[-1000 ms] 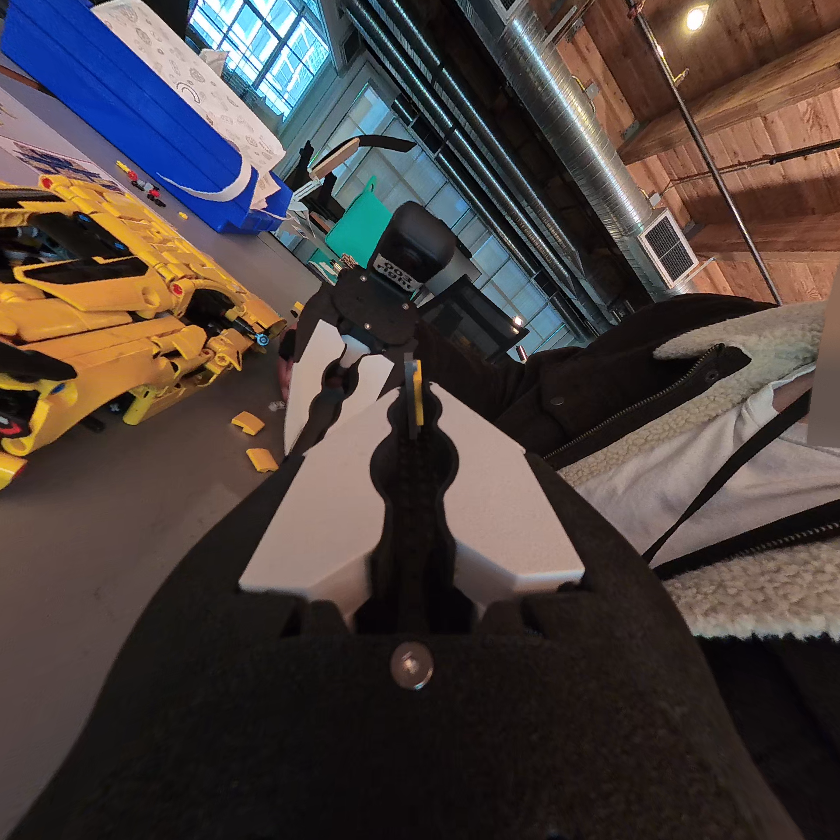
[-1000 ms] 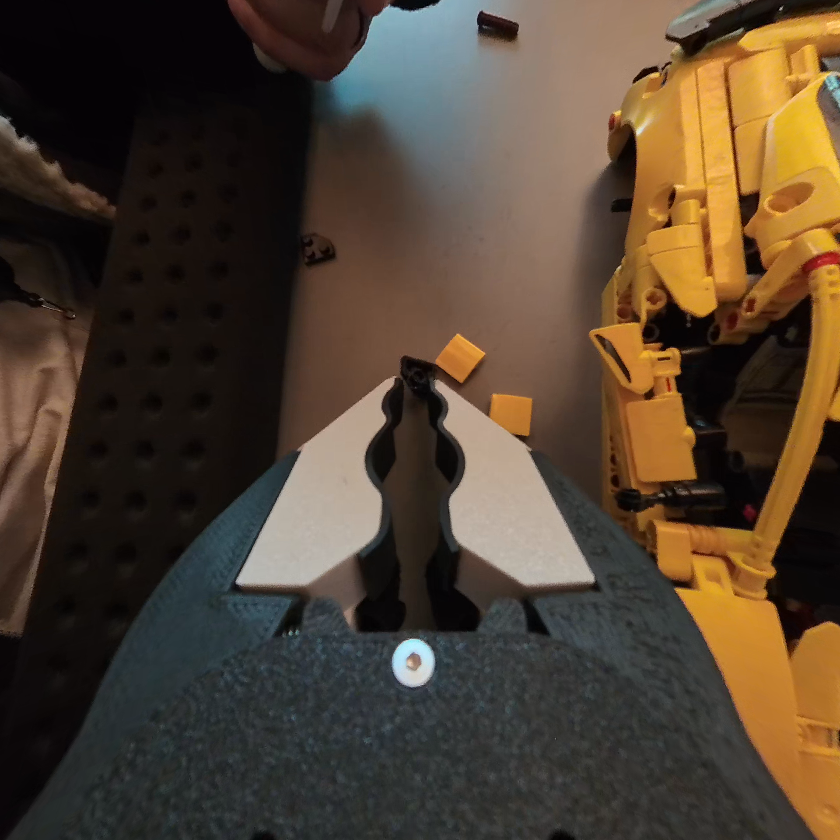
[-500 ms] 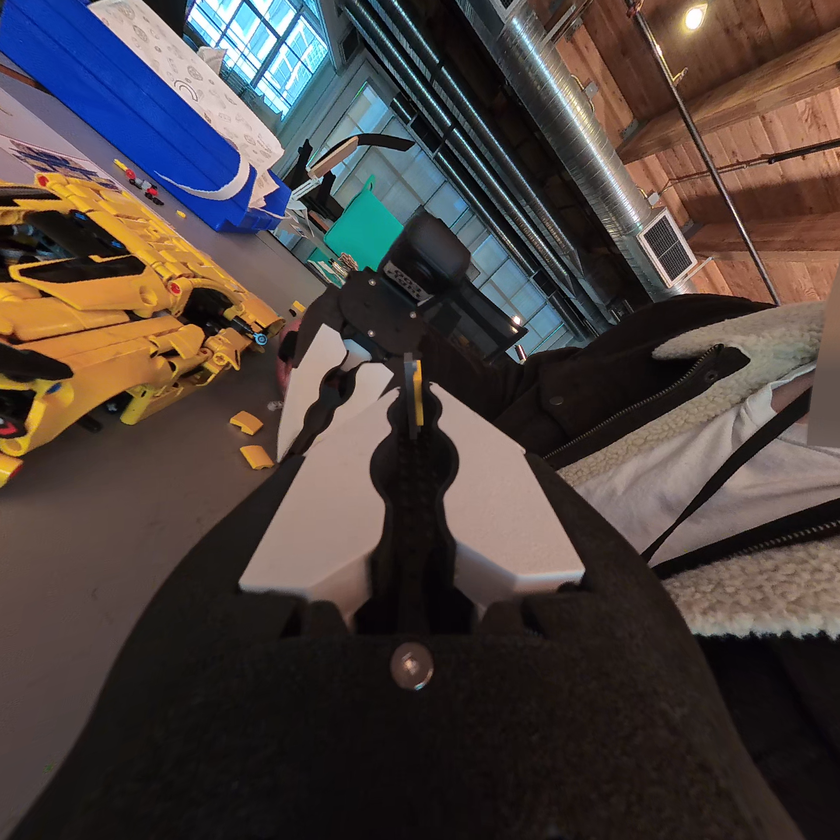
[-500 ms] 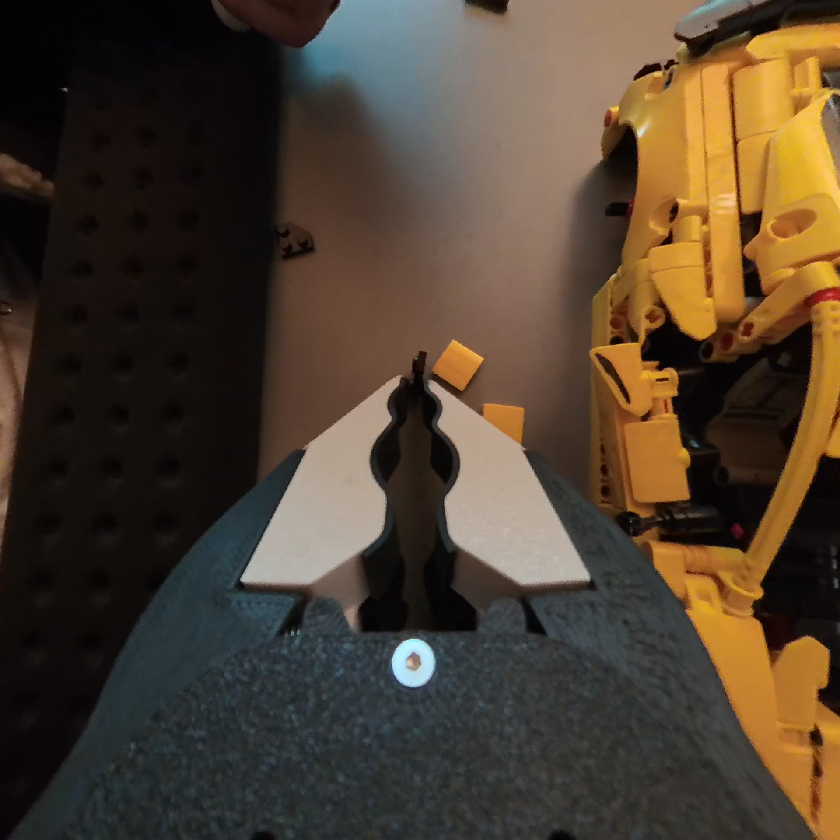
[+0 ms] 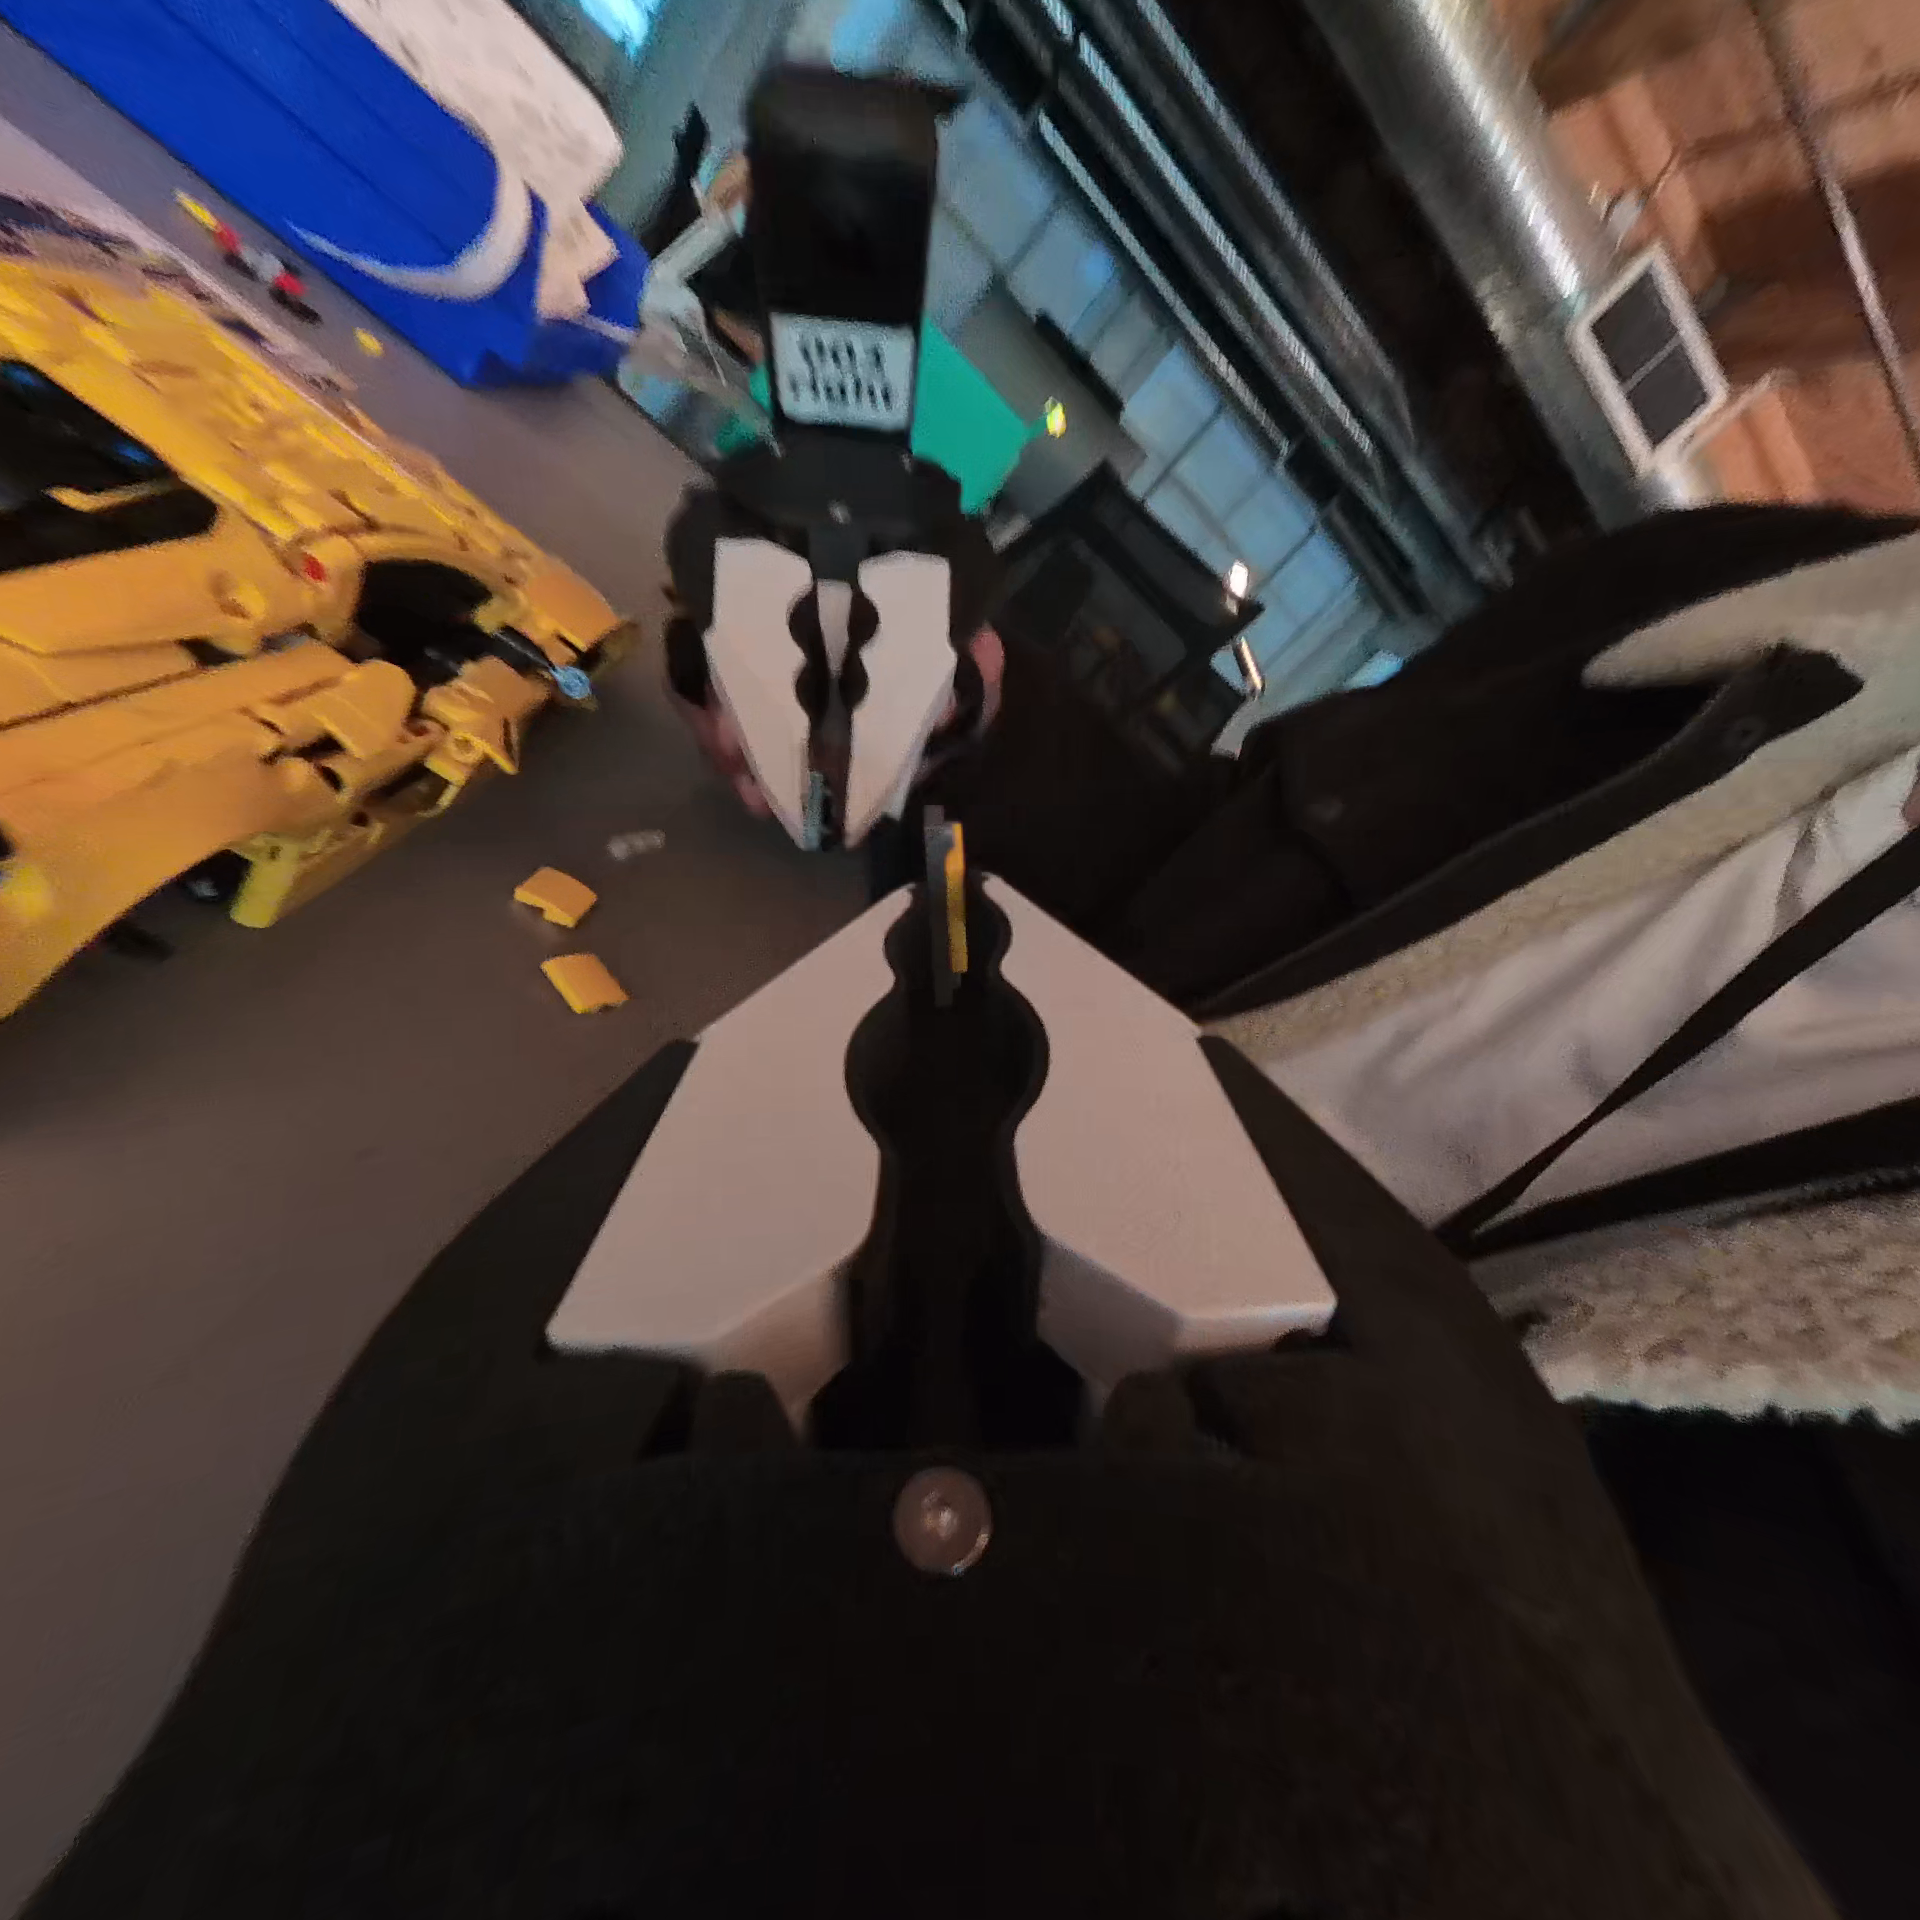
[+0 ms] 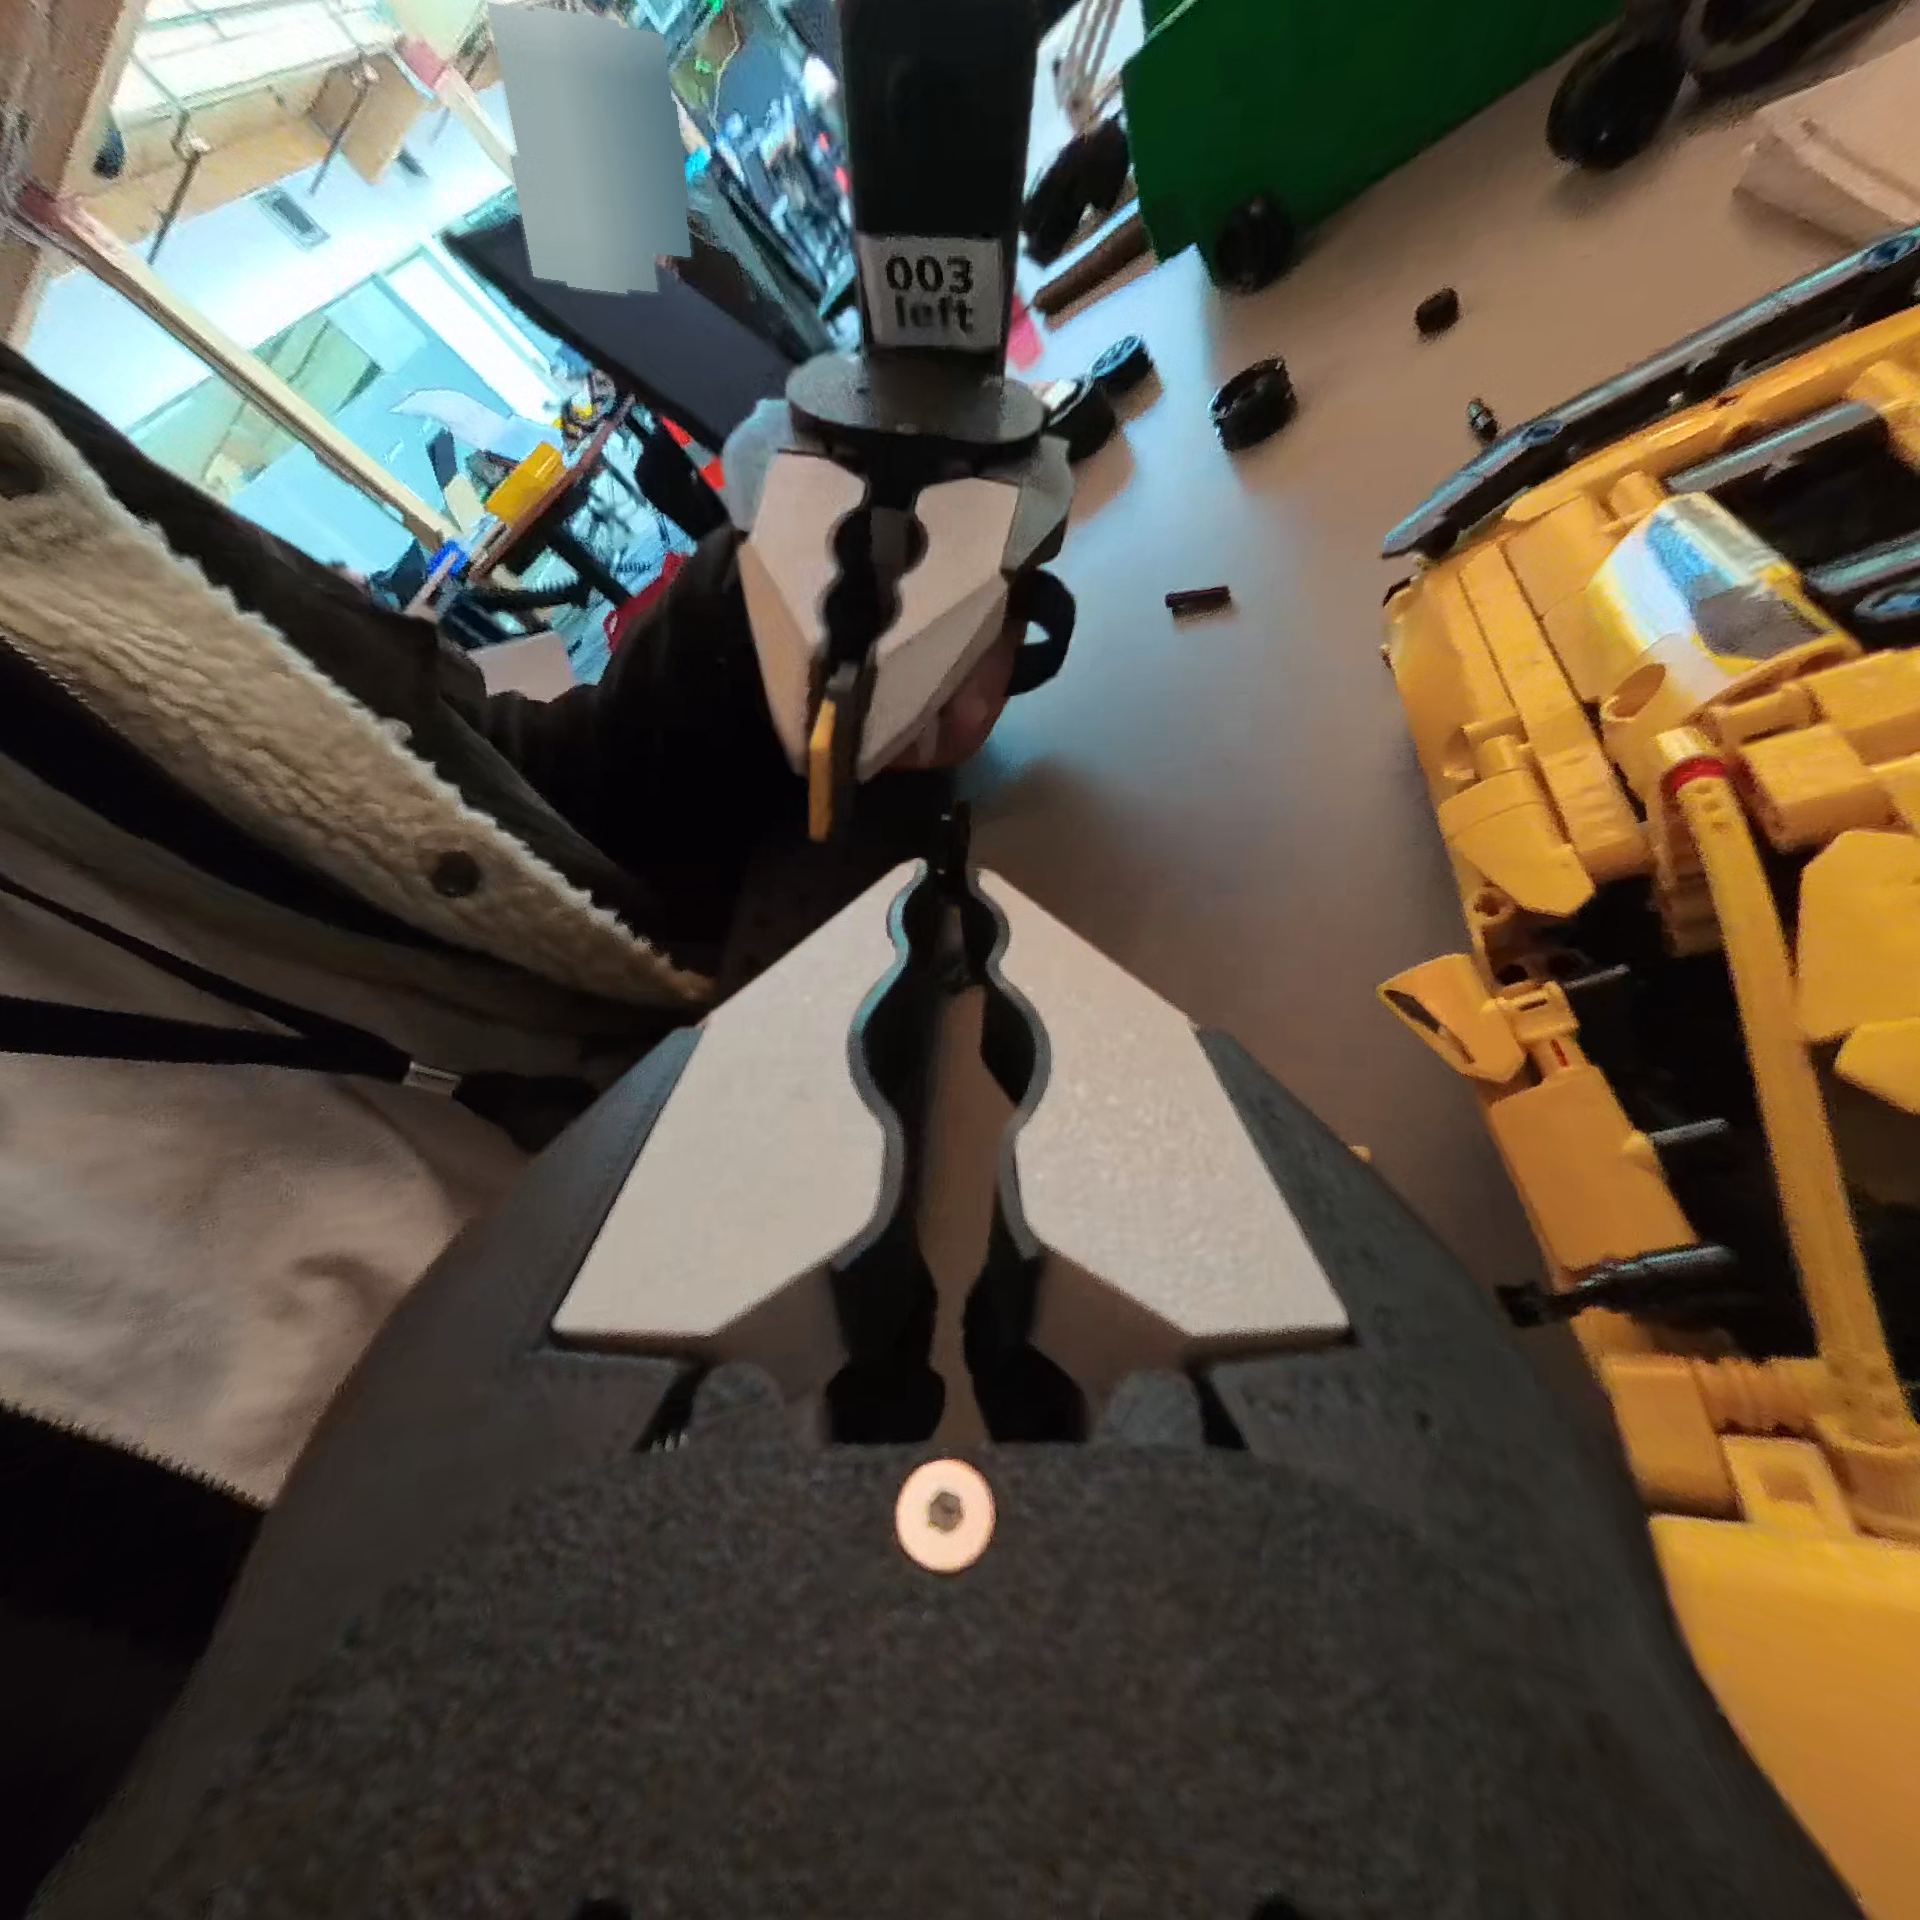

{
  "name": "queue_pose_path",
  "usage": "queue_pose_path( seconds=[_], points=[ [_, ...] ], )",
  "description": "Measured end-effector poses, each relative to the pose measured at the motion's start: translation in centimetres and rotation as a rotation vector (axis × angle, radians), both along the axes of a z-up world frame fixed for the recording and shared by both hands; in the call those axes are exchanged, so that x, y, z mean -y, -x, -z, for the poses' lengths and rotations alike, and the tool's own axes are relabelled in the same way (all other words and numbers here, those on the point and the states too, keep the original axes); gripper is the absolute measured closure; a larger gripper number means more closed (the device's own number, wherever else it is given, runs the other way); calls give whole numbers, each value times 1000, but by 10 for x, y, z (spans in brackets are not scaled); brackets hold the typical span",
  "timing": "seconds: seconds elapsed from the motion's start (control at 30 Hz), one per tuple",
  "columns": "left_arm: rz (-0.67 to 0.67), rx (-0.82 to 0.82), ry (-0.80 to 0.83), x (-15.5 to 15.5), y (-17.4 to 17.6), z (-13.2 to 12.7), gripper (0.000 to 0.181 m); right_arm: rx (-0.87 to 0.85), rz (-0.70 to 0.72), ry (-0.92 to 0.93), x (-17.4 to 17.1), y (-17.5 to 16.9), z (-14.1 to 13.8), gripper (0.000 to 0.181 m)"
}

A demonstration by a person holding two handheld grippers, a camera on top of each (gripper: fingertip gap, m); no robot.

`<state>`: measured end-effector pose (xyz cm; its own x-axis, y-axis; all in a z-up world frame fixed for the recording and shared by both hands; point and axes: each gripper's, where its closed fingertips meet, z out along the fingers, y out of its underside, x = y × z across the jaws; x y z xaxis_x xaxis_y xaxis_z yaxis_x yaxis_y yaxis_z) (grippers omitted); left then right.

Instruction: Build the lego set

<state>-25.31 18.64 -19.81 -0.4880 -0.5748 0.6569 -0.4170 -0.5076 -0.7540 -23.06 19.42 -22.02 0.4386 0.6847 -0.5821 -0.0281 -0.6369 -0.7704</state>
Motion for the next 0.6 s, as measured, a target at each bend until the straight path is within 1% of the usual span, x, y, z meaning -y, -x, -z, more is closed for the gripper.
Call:
queue_pose_path(
  seconds=[0.07,0.2,0.3,0.47,0.5,0.57,0.6],
  points=[
    [27,-40,-57,6,-2,9,176,30,-59,10,2,-1,-1,178],
    [7,-78,-128,3,-5,19,176,126,-178,24,13,5,3,178],
    [28,-78,-192,8,-5,23,176,149,-225,28,17,11,6,177],
    [63,-77,-251,15,-3,28,175,142,-248,38,21,12,7,177],
    [69,-83,-272,16,-3,31,175,144,-237,38,19,11,8,177],
    [70,-97,-311,17,-5,36,175,117,-266,39,24,15,3,177],
    [67,-100,-317,17,-5,37,175,134,-264,36,24,16,5,176]
  ],
)
